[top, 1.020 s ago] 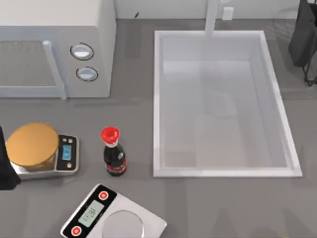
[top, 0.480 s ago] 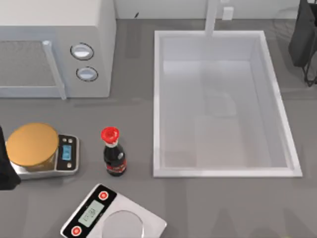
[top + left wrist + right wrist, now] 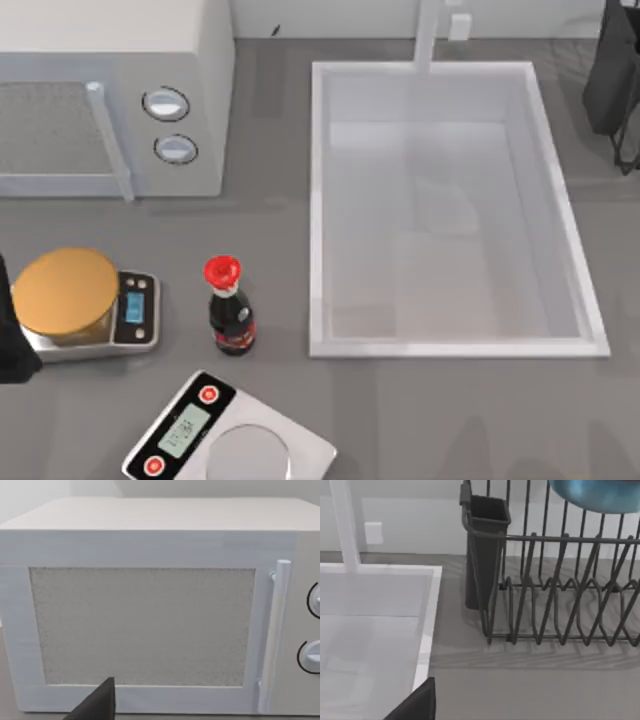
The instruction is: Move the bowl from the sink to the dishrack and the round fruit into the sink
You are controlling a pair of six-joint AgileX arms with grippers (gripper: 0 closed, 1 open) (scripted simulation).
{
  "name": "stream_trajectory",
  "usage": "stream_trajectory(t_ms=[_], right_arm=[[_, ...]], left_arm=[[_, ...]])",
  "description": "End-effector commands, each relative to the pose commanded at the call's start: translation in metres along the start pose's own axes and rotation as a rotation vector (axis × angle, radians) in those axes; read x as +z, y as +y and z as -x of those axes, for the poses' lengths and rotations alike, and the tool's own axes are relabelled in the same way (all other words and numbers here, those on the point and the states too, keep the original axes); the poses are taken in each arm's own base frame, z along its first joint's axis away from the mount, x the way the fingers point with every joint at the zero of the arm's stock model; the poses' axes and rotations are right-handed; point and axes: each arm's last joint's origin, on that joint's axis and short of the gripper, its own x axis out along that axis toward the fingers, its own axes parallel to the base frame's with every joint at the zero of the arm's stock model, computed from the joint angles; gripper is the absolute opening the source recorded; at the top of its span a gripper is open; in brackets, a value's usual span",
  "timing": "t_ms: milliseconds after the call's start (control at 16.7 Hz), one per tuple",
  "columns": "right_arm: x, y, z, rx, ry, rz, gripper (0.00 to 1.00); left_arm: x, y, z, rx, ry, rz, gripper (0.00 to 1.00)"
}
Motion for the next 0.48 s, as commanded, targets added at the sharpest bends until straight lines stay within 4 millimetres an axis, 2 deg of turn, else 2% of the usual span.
stream_trajectory(t_ms=[240, 480], right_arm=[[0.024, -0.011, -0.015, -0.049, 0.337, 0.048, 1.0], [0.036, -0.029, -0.049, -0.056, 0.772, 0.067, 1.0]], left_arm=[[0.0, 0.0, 0.0, 0.0, 0.0, 0.0, 1.0], [0.0, 0.0, 0.0, 0.0, 0.0, 0.0, 1.0]])
